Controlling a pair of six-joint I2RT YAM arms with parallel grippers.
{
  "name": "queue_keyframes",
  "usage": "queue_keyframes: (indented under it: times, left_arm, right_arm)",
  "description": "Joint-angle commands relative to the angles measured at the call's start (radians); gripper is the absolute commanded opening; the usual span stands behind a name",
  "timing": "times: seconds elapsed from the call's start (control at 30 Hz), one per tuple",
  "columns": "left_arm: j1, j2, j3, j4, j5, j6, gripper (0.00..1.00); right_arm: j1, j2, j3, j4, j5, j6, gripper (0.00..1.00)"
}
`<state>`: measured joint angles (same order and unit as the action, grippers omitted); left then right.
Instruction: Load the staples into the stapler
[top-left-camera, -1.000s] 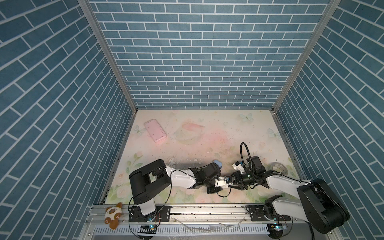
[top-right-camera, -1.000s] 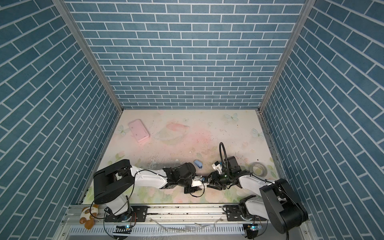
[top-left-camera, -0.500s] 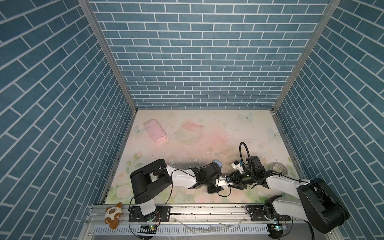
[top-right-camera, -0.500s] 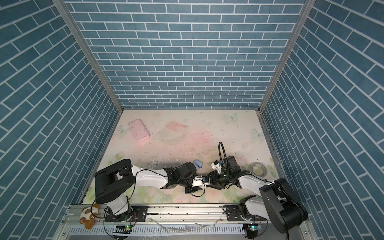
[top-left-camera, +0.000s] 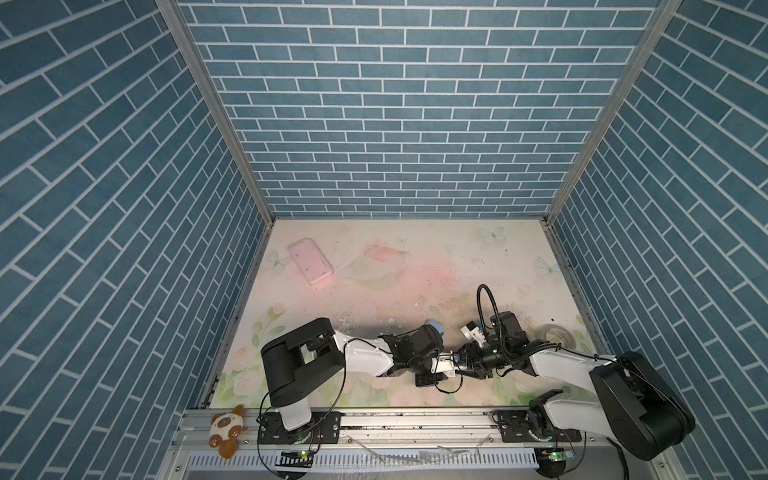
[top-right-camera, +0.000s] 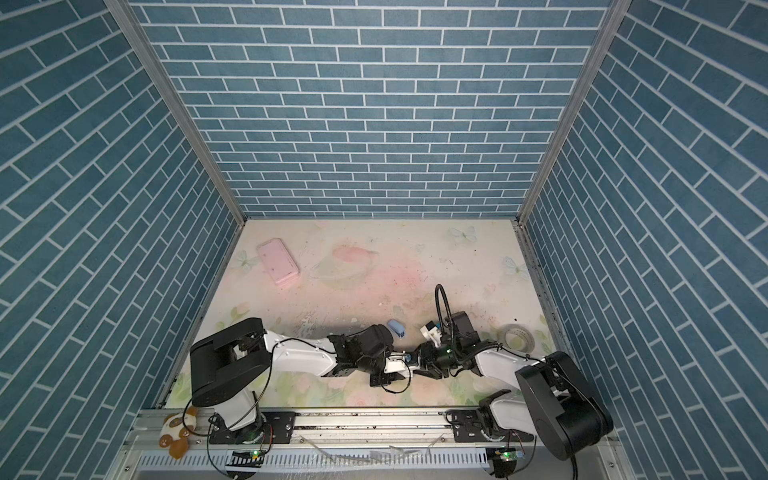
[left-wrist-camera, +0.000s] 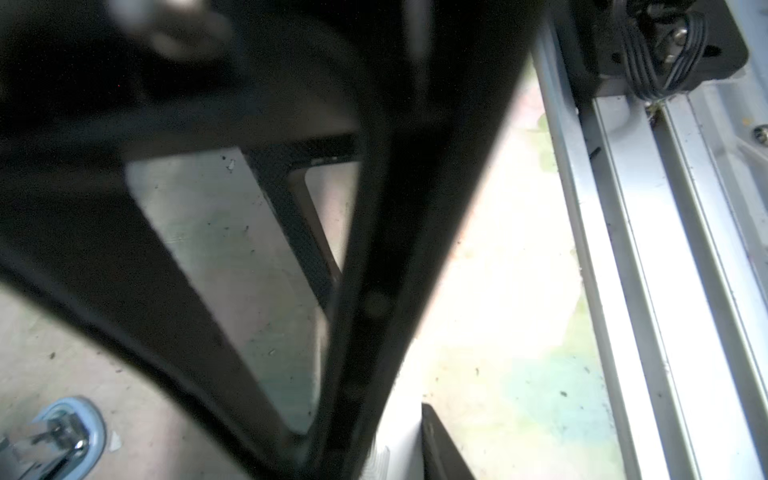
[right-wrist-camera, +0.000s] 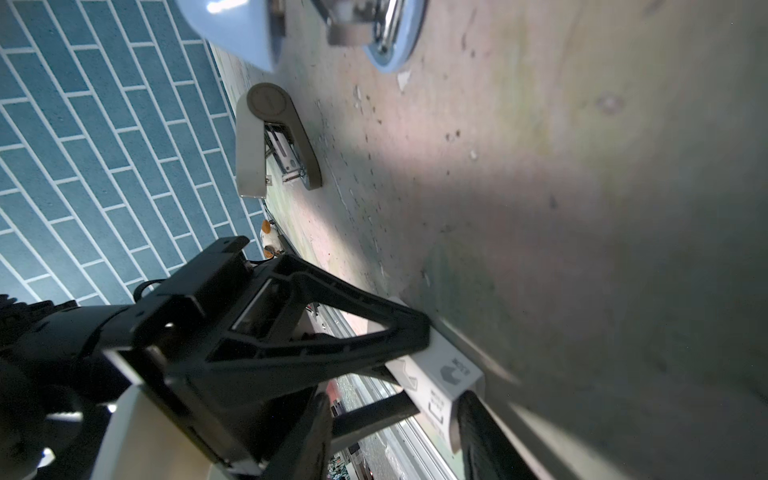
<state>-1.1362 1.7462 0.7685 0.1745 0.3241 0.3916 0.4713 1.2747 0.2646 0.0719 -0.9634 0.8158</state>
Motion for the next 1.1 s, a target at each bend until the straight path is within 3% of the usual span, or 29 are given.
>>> queue_keyframes:
  times: [0.0, 1.07]
  left_arm:
    - [0.003, 0.043, -0.007, -0.083, -0.01, 0.007, 0.35]
    - [0.002, 0.062, 0.011, -0.089, 0.011, 0.012, 0.36]
  right_arm:
    - [0.009, 0.013, -0.002, 0.044, -0.017, 0.025, 0.5]
    - [0.032, 0.087, -0.029, 0.163, -0.02, 0.06, 0.54]
